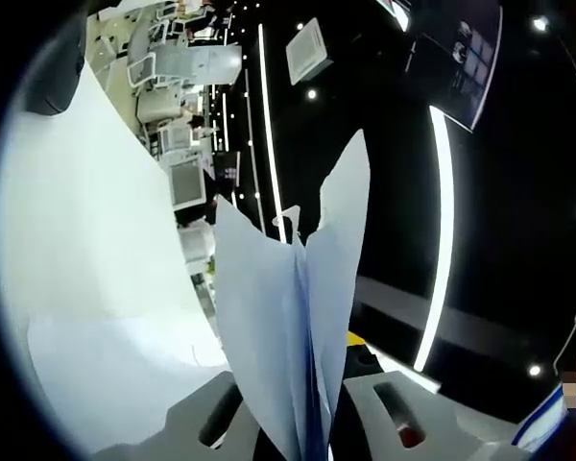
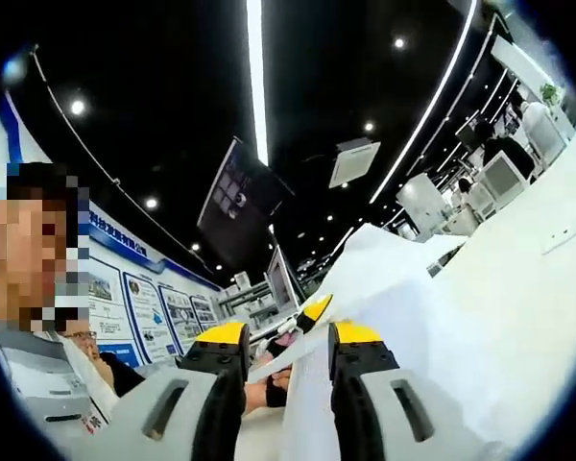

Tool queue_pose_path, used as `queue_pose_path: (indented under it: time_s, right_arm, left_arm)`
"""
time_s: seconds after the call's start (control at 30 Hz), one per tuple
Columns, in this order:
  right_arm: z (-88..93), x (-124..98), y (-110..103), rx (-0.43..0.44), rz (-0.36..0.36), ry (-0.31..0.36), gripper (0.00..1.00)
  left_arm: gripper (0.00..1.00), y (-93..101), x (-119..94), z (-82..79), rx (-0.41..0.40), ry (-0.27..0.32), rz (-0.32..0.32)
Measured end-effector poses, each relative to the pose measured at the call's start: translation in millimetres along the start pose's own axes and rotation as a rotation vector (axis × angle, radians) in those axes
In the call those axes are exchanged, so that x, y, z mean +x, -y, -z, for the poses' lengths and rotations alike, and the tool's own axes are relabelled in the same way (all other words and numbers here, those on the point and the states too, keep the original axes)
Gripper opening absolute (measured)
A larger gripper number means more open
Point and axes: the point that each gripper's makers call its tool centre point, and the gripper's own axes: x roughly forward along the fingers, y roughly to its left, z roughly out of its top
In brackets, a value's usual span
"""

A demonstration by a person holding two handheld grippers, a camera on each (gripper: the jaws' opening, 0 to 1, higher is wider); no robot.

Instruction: Organize the stack of printing papers by aligning and flattening the scattered papers on the table

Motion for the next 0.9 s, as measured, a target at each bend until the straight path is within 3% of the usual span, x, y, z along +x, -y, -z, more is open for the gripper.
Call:
queue_pose_path:
  time_s: [0.77, 0.9]
  right_arm:
    - [-17.2, -16, 17, -0.062, 0.088, 0.031, 0.40]
    - [-25.9, -22, 22, -0.072, 0.113, 0.064, 0.41]
  left_arm:
    - [0.06, -1.3, -1, 0.2, 0.002, 0.000, -0.003]
    - [0.06, -0.3, -2, 1.1, 0.001, 0.000, -0.003]
